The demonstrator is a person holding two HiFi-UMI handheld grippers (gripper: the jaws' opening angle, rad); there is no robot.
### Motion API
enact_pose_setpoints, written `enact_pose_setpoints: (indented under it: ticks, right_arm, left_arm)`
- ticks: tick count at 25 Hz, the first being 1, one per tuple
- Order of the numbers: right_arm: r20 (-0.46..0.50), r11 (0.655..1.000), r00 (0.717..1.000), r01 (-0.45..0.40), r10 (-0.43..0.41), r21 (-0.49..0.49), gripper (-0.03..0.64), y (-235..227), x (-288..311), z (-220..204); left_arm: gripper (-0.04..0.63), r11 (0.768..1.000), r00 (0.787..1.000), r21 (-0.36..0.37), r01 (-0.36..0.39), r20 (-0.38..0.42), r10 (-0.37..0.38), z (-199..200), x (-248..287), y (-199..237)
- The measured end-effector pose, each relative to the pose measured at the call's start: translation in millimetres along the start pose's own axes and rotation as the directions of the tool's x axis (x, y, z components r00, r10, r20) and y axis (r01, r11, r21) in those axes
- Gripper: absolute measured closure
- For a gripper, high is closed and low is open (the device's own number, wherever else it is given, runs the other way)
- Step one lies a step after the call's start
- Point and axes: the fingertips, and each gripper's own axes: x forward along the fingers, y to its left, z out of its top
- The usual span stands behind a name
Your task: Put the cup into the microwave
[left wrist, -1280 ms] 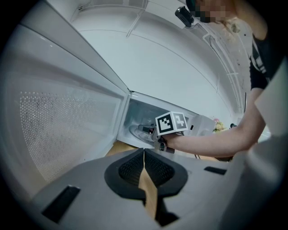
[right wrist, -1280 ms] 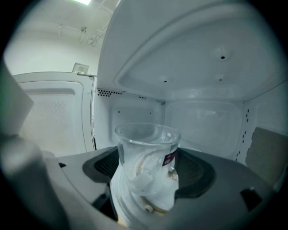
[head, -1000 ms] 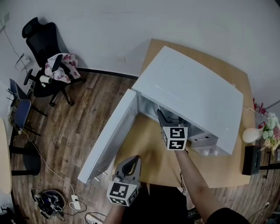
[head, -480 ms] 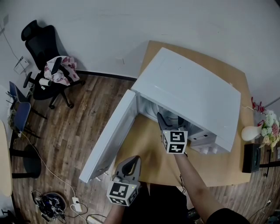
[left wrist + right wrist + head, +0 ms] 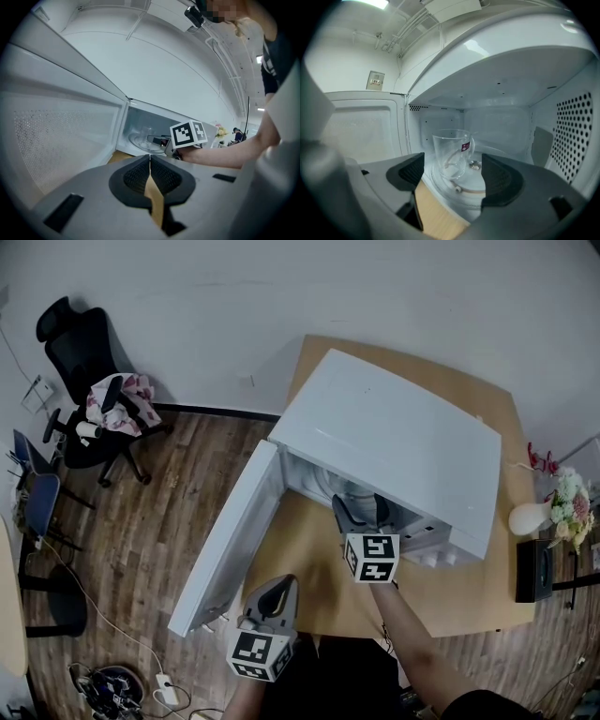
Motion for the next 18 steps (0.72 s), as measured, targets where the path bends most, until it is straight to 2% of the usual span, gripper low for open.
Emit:
enact_pose_setpoints:
  ticks: [11,18]
  right_arm:
    - [-0.012,0.992,1.0,-0.002,0.003,0.123,0.278,8,-42,-6]
    - [-0.018,0.982,0.998,-0.053,0.057,0.18,0.279,17,-70,-4]
  left_arm:
    - [0.589,1.0,0.999,0.007,0.029,0.016,-0.029,10,3,-9]
    - [0.589,0.998,0.998,0.022,0.052,0.021,-0.052,15,7,-15]
